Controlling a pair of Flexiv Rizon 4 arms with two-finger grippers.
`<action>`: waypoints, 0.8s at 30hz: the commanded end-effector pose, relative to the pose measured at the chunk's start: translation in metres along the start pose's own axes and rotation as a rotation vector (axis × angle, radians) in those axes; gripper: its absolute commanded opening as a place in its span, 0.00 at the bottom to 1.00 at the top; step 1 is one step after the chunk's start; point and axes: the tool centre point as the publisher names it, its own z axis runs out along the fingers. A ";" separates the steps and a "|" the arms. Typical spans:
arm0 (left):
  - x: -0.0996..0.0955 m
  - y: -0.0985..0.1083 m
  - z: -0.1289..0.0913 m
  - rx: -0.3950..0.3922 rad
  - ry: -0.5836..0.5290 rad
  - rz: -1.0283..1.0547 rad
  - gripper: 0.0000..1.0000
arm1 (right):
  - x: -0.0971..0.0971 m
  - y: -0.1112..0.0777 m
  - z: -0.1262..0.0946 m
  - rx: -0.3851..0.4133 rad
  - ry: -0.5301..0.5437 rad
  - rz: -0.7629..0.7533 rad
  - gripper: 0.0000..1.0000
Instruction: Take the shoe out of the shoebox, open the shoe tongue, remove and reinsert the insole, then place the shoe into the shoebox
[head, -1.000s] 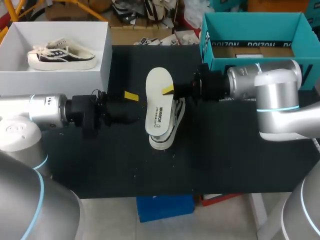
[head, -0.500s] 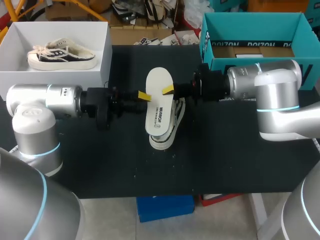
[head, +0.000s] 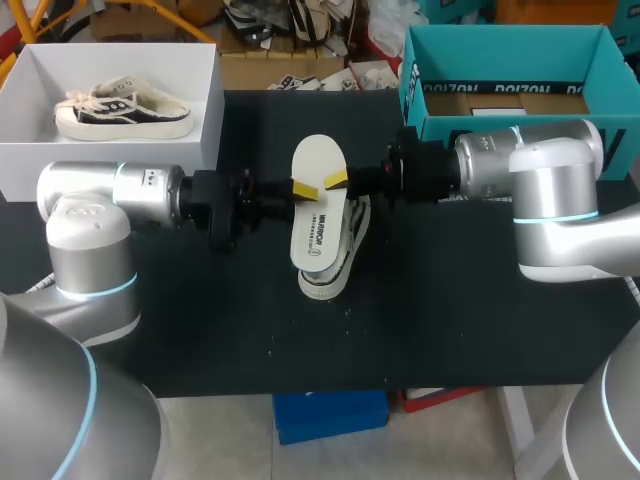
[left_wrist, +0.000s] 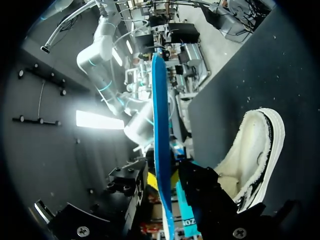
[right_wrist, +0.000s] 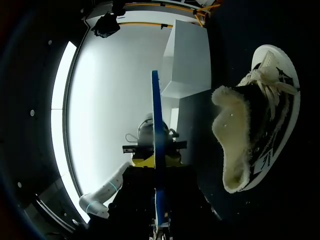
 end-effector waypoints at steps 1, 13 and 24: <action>-0.001 0.004 0.005 0.005 -0.001 0.010 0.33 | 0.000 0.000 0.001 -0.001 -0.002 0.001 0.00; 0.002 0.003 0.002 0.004 0.022 0.001 0.00 | 0.000 0.000 0.001 -0.001 -0.002 0.001 0.00; 0.001 -0.020 -0.012 0.057 0.107 -0.159 0.00 | 0.017 -0.010 -0.023 -0.174 -0.163 0.073 1.00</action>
